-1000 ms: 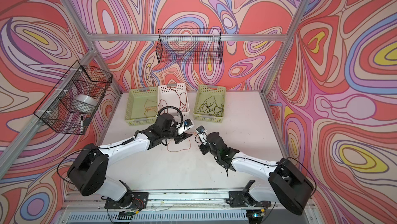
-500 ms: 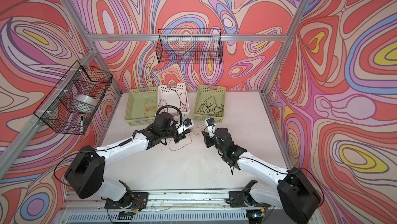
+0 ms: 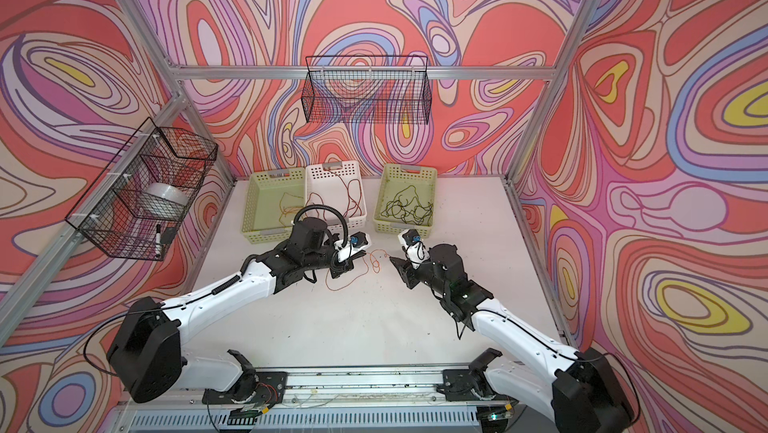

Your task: Untangle the cables

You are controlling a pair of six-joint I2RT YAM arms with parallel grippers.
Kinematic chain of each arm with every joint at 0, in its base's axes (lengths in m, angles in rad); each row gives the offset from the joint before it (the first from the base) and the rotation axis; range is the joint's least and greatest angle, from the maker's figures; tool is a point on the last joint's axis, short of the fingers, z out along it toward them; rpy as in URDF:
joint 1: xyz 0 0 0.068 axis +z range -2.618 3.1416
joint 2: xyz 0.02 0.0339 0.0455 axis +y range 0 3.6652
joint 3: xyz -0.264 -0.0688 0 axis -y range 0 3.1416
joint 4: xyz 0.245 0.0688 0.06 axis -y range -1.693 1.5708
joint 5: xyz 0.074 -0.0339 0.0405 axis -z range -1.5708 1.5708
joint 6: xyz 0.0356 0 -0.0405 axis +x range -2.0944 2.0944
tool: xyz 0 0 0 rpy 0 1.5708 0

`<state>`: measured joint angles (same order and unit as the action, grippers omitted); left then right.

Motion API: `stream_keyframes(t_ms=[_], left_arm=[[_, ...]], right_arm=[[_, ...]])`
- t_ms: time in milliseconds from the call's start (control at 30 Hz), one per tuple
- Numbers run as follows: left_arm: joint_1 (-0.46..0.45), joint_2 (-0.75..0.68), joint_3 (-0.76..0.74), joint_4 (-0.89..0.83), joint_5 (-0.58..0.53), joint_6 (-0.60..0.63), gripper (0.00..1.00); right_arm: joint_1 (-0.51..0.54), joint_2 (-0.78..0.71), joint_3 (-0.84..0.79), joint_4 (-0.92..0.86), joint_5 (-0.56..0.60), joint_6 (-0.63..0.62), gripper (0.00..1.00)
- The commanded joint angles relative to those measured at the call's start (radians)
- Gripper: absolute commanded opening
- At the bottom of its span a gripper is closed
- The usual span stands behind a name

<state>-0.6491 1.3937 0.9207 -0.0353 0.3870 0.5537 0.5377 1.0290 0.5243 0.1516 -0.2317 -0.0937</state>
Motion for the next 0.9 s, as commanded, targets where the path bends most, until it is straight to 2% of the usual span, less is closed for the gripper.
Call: stream_keyframes(t_ms=[0, 67, 167, 300, 400, 533, 767, 867], left_arm=[[-0.011, -0.032, 0.036, -0.037, -0.024, 0.037, 0.00], [-0.022, -0.038, 0.038, -0.035, -0.032, 0.043, 0.00], [-0.036, -0.041, 0.048, -0.039, -0.036, 0.052, 0.00], [-0.040, -0.053, 0.062, -0.045, -0.023, 0.052, 0.00], [-0.041, -0.075, 0.070, -0.047, -0.002, 0.052, 0.00], [-0.053, -0.097, 0.086, -0.053, 0.045, 0.046, 0.00], [-0.087, -0.098, 0.136, -0.092, 0.054, 0.058, 0.00], [-0.092, -0.100, 0.145, -0.095, 0.051, 0.057, 0.00]], right_arm=[[-0.001, -0.045, -0.043, 0.059, -0.170, -0.111, 0.51], [-0.001, -0.056, -0.059, 0.096, -0.206, -0.116, 0.51], [0.003, -0.026, -0.020, 0.029, -0.226, -0.173, 0.51], [0.007, 0.003, -0.007, -0.031, -0.178, -0.253, 0.52], [0.006, 0.000, -0.048, 0.019, -0.127, -0.265, 0.54], [0.006, 0.041, -0.064, 0.092, -0.116, -0.242, 0.55], [0.006, 0.151, -0.067, 0.300, -0.068, -0.115, 0.55], [0.006, 0.190, -0.060, 0.376, -0.115, -0.060, 0.54]])
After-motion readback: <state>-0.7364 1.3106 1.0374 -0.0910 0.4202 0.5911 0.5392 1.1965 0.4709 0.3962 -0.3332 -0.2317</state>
